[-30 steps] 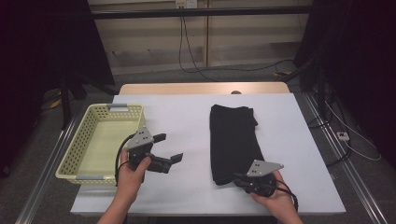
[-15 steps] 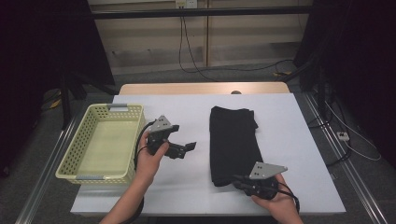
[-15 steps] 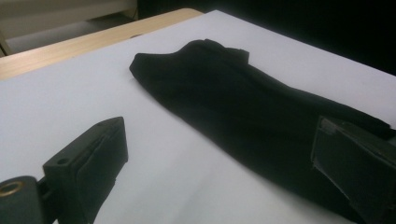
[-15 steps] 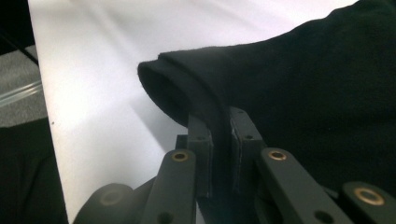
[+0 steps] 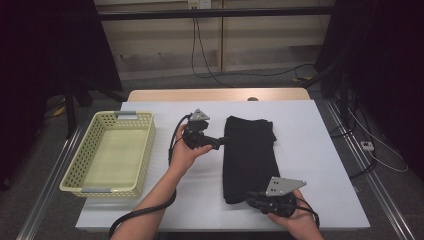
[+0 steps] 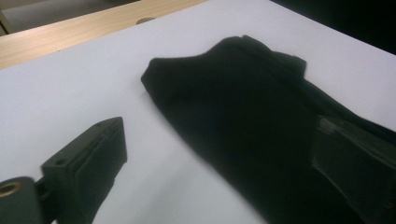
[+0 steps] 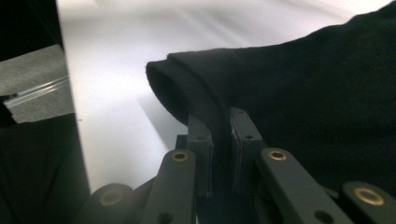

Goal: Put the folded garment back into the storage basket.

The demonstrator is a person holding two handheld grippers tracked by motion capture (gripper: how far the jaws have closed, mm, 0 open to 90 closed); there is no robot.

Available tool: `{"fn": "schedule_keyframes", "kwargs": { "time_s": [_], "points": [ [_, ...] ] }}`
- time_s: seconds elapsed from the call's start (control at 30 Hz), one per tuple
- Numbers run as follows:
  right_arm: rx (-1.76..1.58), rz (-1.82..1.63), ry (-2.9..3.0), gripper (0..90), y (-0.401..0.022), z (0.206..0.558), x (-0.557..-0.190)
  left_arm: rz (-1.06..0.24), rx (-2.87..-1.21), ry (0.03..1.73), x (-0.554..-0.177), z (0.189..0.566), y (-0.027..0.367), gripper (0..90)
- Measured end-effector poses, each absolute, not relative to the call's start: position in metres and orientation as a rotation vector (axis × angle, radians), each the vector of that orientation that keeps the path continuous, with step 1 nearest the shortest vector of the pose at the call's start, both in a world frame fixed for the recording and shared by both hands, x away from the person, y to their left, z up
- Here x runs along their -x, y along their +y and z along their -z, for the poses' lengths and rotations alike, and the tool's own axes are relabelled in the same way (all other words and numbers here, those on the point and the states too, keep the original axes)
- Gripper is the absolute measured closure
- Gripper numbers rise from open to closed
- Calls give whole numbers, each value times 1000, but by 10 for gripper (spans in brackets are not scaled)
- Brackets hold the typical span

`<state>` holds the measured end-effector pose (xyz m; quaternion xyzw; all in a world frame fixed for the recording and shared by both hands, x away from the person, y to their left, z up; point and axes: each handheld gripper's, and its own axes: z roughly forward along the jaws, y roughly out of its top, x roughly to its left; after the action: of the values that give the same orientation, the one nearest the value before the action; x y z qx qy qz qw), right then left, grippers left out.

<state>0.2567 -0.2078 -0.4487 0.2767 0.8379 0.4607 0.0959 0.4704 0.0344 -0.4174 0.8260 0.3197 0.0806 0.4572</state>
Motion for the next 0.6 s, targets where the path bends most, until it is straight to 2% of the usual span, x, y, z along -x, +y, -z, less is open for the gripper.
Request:
{"fn": "schedule_keyframes", "kwargs": {
  "time_s": [0.17,0.27,0.37,0.6],
  "points": [
    [-778,-1395,2496,812,-205,447,-254,-168,-2056,809,-489,436,12,144],
    [-778,-1396,2504,811,-204,447,-254,-191,-2088,833,-499,447,2,289],
    [-765,-1406,2519,811,-203,448,-254,-179,-2080,876,-509,456,-4,311],
    [-745,-1432,2526,811,-206,448,-254,-183,-2085,910,-522,468,-10,444]
  ]
}}
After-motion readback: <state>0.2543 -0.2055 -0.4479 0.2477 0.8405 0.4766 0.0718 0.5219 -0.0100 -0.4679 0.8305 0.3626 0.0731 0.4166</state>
